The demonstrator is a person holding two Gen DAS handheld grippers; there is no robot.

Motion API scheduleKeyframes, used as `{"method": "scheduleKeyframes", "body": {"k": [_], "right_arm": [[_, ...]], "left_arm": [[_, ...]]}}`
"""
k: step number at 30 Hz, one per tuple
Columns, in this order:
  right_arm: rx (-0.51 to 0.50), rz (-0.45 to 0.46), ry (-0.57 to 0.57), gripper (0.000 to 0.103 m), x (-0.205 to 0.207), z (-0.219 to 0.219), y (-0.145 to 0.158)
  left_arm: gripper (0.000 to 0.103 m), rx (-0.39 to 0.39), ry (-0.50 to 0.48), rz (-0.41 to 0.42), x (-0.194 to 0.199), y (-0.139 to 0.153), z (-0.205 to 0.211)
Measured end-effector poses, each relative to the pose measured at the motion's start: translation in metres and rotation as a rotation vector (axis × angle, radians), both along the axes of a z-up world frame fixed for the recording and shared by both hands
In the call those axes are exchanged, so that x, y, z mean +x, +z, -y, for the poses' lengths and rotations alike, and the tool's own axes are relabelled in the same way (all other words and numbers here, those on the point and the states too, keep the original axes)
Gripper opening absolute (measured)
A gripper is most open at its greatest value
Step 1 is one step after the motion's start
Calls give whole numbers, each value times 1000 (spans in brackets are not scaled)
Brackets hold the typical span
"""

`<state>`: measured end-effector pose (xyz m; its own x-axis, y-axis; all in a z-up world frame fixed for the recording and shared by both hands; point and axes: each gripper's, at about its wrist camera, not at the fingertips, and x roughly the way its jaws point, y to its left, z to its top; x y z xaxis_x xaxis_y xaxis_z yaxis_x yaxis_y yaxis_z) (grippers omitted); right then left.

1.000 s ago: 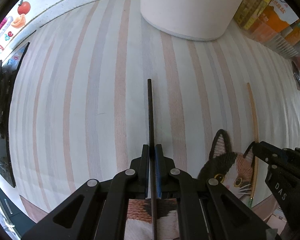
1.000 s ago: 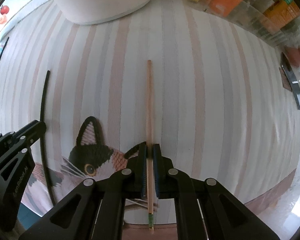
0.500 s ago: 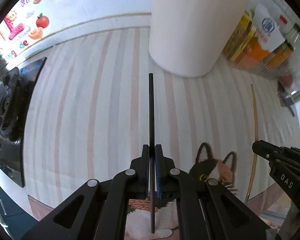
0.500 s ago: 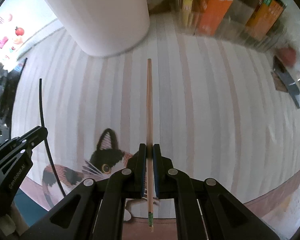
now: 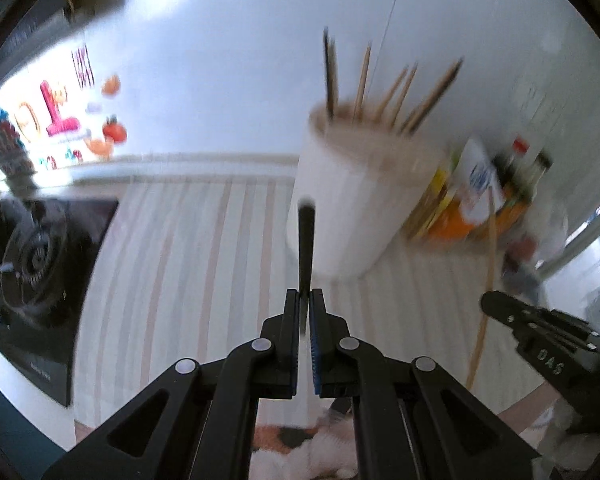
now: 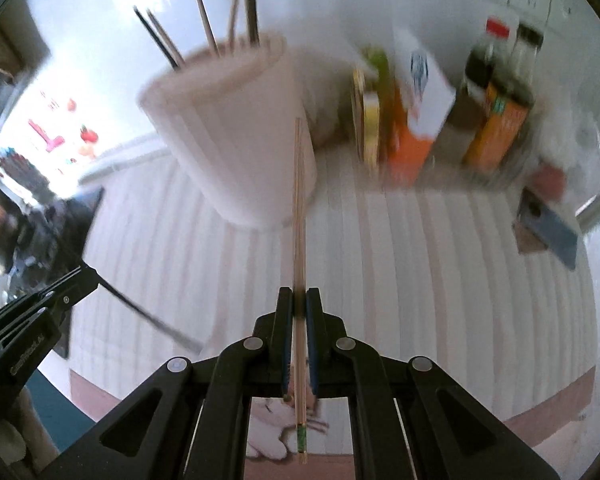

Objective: Organize utensils
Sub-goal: 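Lift both held chopsticks and insert them into the cream holder, then open the left tool to release its dark chopstick while the right tool keeps holding its light one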

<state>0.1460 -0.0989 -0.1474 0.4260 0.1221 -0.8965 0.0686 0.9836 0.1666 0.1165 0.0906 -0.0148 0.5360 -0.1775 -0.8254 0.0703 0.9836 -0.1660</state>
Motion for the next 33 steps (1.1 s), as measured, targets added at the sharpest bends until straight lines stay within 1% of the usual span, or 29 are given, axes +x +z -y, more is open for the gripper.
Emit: {"method": "scheduleKeyframes", "body": {"k": [1,6,13,17,20,23,26,28,31,32,33], "right_arm": [[4,25,-1,7,2,1,11],[16,140,-3,7,23,-5,63],[51,263,-21,7,56,-7,124],[71,330,-28,7,76,-2,153],[81,375,-43,7,95,1,171],[110,398,-65,7,115,5,180],[132,413,-82,7,135,7,180],[135,425,-91,7,150,7,177],[149,425,-107,7,173,9,168],[152,427,-109,7,178,9,165],[150,421,-108,7,182,9,161]], "left_arm": [[2,-2,0,18,1,6,1],[2,-9,-14,142,15,59,3],[2,-42,-55,254,26,127,5],[1,-63,-71,300,36,154,8],[0,-75,-69,328,51,168,13],[0,-82,-64,344,71,174,18],[0,-75,-62,341,98,171,25],[0,-64,-58,323,117,163,27],[0,-49,-48,289,127,146,20],[3,-39,-45,272,128,140,16],[4,-31,-45,239,129,130,11]]}}
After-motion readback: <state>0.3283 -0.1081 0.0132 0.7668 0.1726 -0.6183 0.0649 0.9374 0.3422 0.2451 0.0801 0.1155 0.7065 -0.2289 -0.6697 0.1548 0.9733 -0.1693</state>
